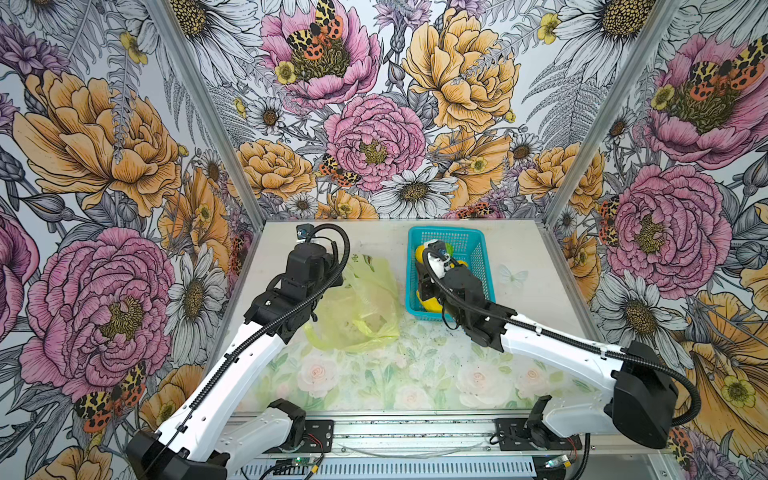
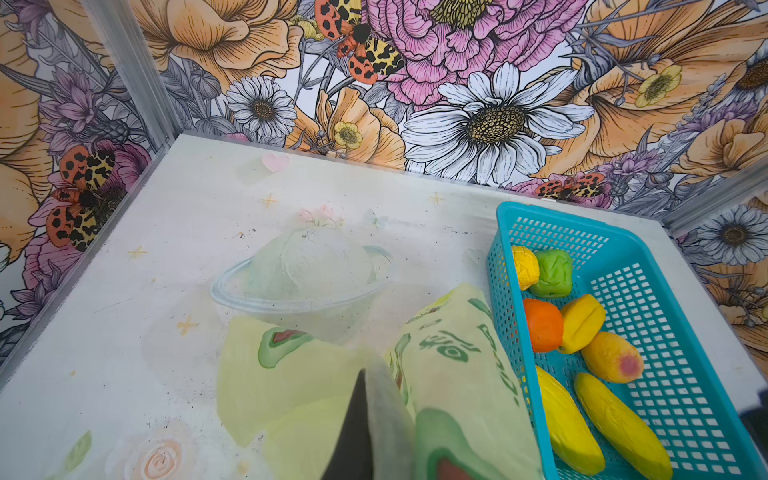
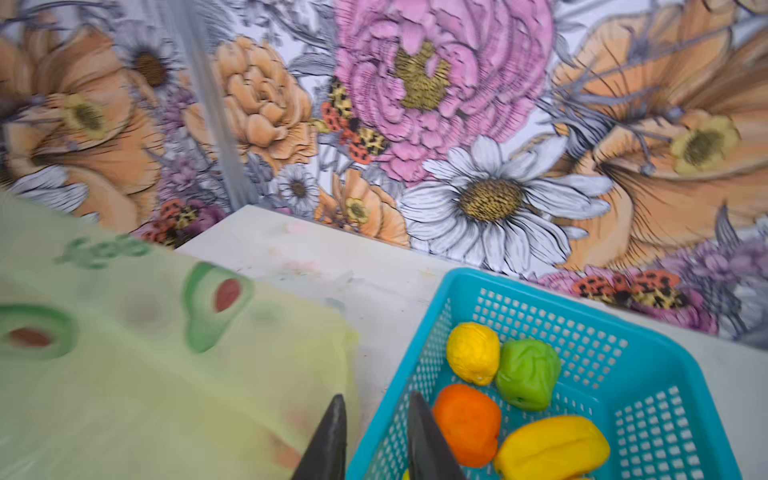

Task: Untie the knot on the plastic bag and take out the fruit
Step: 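Move the open right gripper back down into the bag mouth, then close the right gripper around the pink fruit inside the bag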

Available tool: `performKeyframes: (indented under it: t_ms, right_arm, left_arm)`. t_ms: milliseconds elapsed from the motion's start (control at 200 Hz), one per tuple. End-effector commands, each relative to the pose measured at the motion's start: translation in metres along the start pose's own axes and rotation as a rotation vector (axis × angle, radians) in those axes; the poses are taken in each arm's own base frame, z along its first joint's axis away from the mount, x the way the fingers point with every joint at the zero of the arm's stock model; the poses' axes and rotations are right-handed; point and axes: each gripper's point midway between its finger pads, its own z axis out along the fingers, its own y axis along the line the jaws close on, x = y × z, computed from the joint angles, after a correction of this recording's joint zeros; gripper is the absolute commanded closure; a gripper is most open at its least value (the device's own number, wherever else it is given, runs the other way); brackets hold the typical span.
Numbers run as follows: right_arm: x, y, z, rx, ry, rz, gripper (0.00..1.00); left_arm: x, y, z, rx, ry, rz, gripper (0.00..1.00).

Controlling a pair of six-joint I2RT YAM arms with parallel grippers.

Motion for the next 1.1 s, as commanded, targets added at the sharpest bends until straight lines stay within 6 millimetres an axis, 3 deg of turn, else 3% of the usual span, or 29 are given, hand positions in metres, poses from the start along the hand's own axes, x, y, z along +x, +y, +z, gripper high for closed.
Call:
performKeyframes:
  t_ms: [0, 70, 160, 290, 365, 505, 866, 976, 1091]
  right_arm:
    - [-0.007, 0.066, -0.026, -0.18, -0.103, -0.221, 0.78]
    - [0.004, 0.118, -0.041, -0.323, -0.122, -0.342, 0.79]
    - [0.035, 0.174, -0.05, -0.449, -0.114, -0.513, 0.84]
    - [0.072, 0.198, -0.015, -0.393, -0.014, -0.607, 1.0]
    - [0.091, 0.206, 0.005, -0.369, 0.041, -0.644, 1.0]
    - [0.113, 0.206, 0.032, -0.347, 0.097, -0.638, 1.0]
    - [0.159, 0.168, 0.09, -0.186, 0.25, -0.598, 1.0]
    - [0.158, 0.15, 0.109, -0.058, 0.292, -0.594, 0.91]
    - [0.159, 0.138, 0.122, 0.025, 0.329, -0.57, 0.72]
  left_arm:
    - [0.0, 0.0, -0.002, 0.012, 0.003, -0.006, 1.0]
    - [0.0, 0.0, -0.003, 0.012, -0.001, -0.009, 1.0]
    - [0.0, 0.0, -0.003, 0.015, 0.0, -0.009, 1.0]
    - [0.0, 0.0, -0.004, 0.02, 0.0, -0.01, 1.0]
    - [0.0, 0.0, -0.004, 0.019, -0.002, -0.01, 1.0]
    - [0.0, 0.0, -0.005, 0.021, -0.004, -0.01, 1.0]
    - [0.0, 0.0, -0.005, 0.022, -0.003, -0.011, 1.0]
    - [0.0, -0.001, -0.005, 0.024, -0.004, -0.009, 1.0]
    - [0.0, -0.001, -0.006, 0.025, -0.005, -0.011, 1.0]
